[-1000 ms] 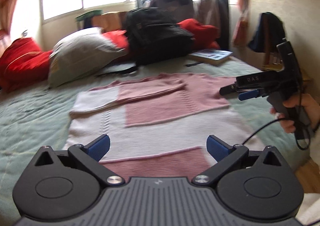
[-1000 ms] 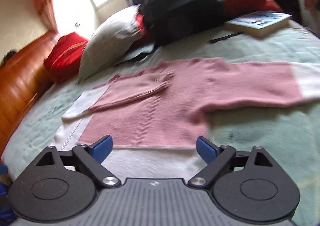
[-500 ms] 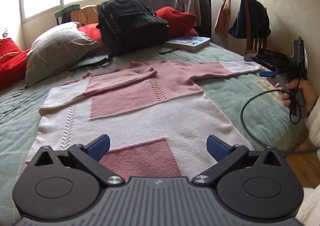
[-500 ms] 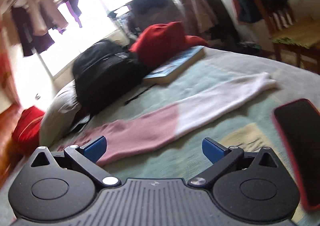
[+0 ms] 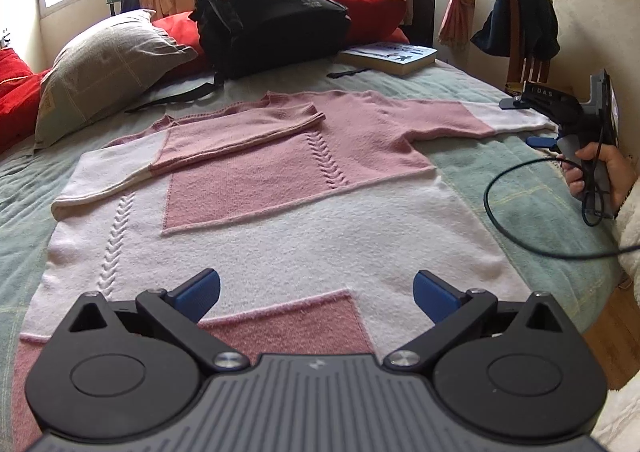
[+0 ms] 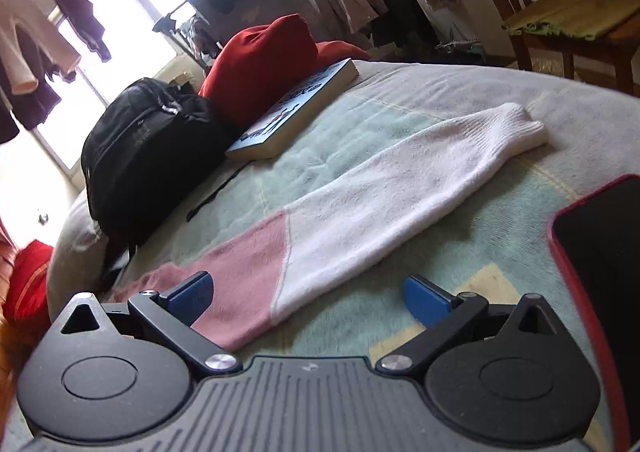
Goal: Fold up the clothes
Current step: 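Move the open right gripper to the cuff of the white sleeve, then close the right gripper on the white sleeve cuff and lift it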
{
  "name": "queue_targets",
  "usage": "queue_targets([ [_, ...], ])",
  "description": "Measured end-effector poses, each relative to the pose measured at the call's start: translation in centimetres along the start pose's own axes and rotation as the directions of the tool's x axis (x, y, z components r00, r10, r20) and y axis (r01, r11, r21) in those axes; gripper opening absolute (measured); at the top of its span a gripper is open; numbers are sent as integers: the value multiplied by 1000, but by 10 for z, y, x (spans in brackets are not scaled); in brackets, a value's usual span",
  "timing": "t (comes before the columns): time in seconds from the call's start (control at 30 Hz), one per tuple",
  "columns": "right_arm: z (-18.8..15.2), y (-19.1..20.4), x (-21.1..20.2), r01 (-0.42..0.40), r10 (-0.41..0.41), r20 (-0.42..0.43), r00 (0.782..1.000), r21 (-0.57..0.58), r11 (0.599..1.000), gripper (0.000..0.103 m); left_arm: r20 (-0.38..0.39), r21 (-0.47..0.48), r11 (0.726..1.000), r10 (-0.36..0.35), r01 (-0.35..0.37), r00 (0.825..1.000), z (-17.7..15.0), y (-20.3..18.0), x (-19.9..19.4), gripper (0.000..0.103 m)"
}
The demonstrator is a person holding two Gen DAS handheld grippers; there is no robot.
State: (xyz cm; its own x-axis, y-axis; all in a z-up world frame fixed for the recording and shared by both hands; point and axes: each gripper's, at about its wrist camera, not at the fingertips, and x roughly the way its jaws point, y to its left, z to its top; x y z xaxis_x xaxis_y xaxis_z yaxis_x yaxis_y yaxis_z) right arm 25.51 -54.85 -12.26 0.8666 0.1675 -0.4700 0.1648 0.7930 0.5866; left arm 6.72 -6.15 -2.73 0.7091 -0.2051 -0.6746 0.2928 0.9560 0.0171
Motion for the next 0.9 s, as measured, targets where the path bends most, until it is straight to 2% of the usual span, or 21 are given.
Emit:
queue_targets([
  [0.37,29,-18,44,-78,76,25,997,53,996,103,-36,-36,999,-7,5,999,4,12,20,102],
  [0.57,42,-19,63,-83,80,62,995,40,996,103,-34,-47,999,-6,5,999,5,16,20,102],
  [0.7,49,-16,61,-100,95,85,992,59,993,103,-24,-46,999,-9,8,1000,6,18,16,102],
  [0.9,59,14,41,-153,152,92,984,1,988,103,-7,-51,999,-13,13,1000,5,18,10,102],
])
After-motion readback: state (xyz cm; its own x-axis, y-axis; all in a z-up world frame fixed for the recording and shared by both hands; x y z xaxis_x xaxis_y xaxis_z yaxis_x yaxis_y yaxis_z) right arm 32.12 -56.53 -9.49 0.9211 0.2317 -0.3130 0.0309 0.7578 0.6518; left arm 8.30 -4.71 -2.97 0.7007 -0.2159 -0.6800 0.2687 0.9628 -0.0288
